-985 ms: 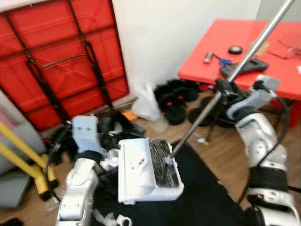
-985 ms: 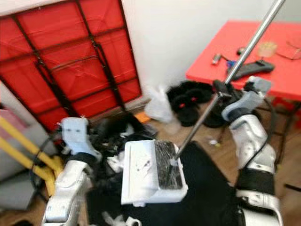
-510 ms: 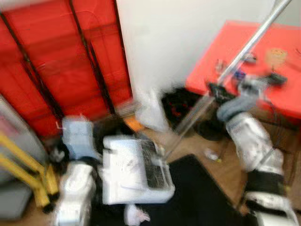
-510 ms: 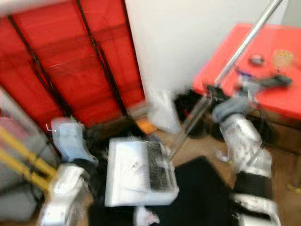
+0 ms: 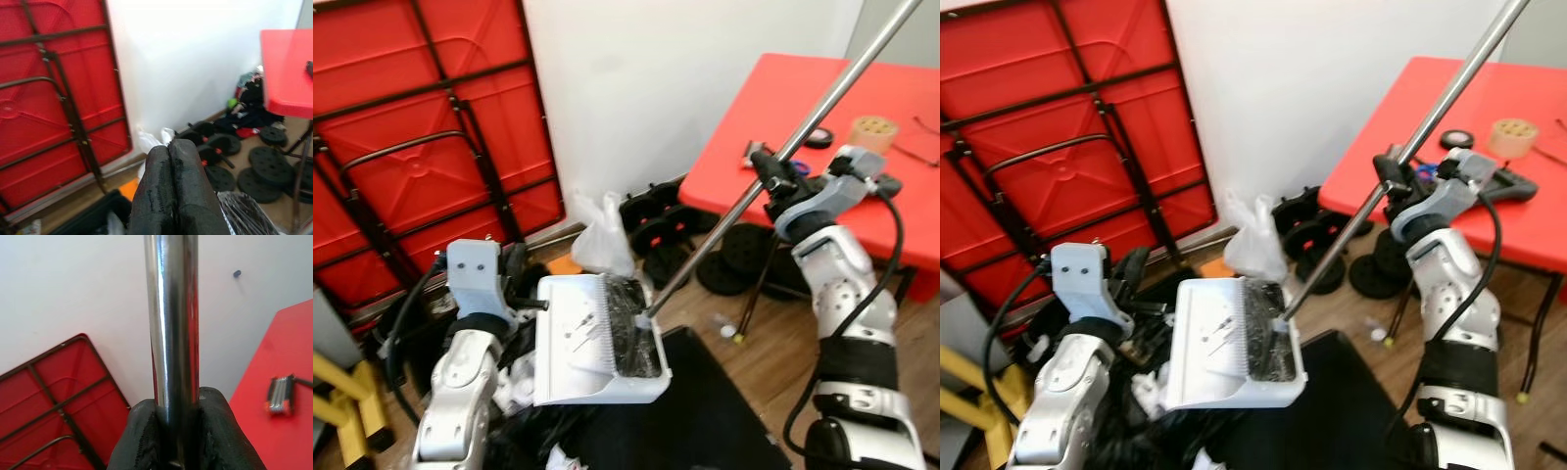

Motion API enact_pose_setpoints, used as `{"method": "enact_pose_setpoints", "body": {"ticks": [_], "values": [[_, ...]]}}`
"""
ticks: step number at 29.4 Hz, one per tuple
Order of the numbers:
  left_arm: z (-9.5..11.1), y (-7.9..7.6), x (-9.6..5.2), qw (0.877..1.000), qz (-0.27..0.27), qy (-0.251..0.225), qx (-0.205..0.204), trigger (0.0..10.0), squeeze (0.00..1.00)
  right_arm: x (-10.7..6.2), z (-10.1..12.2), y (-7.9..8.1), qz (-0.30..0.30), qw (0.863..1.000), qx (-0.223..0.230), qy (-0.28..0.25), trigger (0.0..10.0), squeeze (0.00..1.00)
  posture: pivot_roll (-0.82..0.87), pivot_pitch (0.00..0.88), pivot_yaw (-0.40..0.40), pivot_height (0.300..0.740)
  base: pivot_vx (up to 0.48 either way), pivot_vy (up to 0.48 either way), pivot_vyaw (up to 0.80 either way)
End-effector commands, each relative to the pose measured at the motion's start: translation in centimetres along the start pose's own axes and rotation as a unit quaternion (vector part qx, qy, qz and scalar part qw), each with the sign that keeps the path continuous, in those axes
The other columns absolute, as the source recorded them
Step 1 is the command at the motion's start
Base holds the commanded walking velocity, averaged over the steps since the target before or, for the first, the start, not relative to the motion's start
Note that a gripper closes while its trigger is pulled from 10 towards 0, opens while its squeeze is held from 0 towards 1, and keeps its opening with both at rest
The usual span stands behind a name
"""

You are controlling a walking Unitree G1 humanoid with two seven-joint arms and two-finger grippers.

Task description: Sweep floor

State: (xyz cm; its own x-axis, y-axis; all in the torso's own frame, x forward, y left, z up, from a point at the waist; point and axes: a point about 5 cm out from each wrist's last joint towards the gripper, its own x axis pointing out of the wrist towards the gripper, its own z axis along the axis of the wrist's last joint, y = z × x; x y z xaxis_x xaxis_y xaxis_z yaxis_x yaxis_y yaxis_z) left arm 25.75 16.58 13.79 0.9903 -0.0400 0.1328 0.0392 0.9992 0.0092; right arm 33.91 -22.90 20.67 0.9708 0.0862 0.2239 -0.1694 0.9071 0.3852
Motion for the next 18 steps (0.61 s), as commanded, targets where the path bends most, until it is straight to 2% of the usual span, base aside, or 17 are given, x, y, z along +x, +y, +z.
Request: {"method": "enact_pose_setpoints", "body": {"ticks": [1, 18], "values": [[-0.02, 0.28, -0.12, 1.000, 0.003, 0.001, 0.007, 10.0, 0.00, 0.33, 1.41, 0.72, 0.019, 0.999, -0.002, -0.031, 10.0, 0.00, -0.20, 0.000, 0.005, 0.740, 0.334, 0.000, 0.48], [-0.15, 0.11, -0.32, 1.000, 0.003, 0.004, 0.004, 10.0, 0.00, -0.03, 0.72, 1.40, 0.052, 0.998, -0.019, 0.001, 10.0, 0.00, -0.21, 0.000, 0.005, 0.740, 0.332, 0.000, 0.80]]}}
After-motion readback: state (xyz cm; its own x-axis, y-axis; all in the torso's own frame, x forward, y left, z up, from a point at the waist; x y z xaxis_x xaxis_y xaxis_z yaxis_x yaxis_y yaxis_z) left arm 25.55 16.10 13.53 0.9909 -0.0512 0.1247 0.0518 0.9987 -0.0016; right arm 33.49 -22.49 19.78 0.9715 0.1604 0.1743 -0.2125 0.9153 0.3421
